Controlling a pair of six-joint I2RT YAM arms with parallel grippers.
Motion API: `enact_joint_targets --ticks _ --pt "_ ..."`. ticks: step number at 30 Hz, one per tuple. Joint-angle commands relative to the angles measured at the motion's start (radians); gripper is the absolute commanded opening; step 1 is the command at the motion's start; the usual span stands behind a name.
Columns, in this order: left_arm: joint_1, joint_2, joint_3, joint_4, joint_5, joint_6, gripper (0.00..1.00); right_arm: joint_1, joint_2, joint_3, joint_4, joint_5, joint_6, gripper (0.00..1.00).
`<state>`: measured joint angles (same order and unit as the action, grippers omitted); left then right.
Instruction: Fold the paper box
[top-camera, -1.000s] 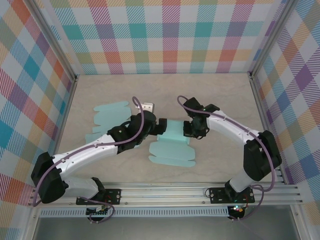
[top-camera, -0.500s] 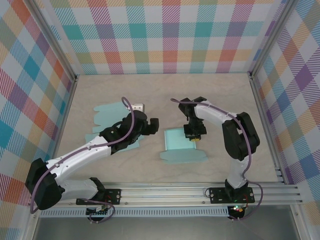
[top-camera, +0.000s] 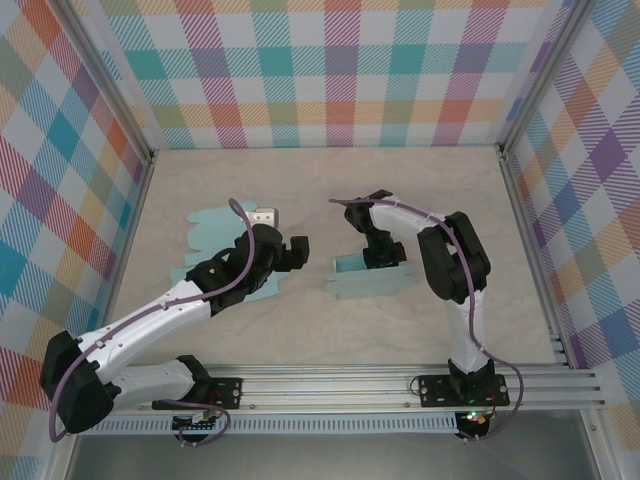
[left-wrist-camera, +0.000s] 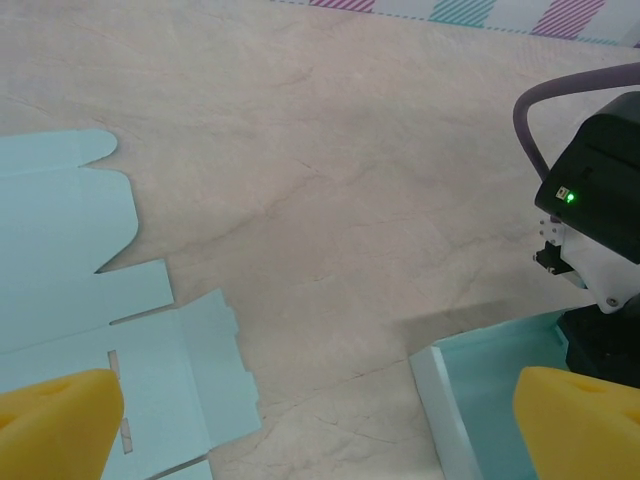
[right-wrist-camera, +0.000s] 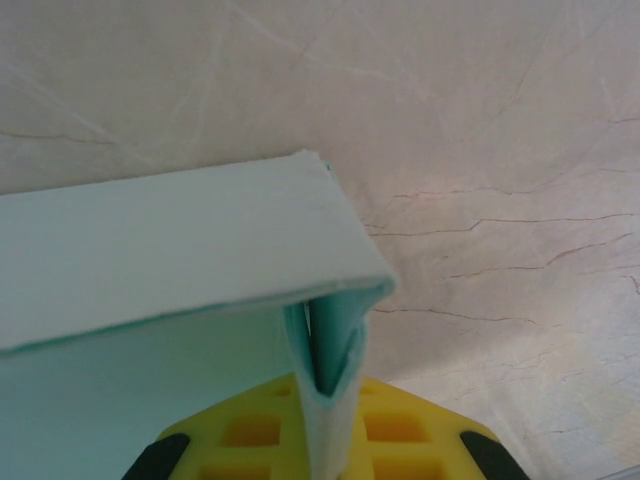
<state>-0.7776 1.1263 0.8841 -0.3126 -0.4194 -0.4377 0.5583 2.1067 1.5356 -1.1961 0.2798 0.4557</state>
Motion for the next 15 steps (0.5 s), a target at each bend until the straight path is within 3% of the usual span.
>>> enact_joint_targets --ticks 1,9,15 --pt "0.013 -0.003 -0.009 0.001 -0.011 0.002 1.0 0.009 0.04 -0.025 0.107 -0.014 0.014 0.13" --pt "0.015 0.032 -0.005 0.01 0.0 -0.011 1.0 0.008 -0.112 -0.015 0.087 -0.081 -0.042 0.5" --pt "0.017 0.051 0.007 0.006 0.011 -0.01 1.0 0.005 -0.159 -0.034 0.104 -0.154 -0.066 0.55"
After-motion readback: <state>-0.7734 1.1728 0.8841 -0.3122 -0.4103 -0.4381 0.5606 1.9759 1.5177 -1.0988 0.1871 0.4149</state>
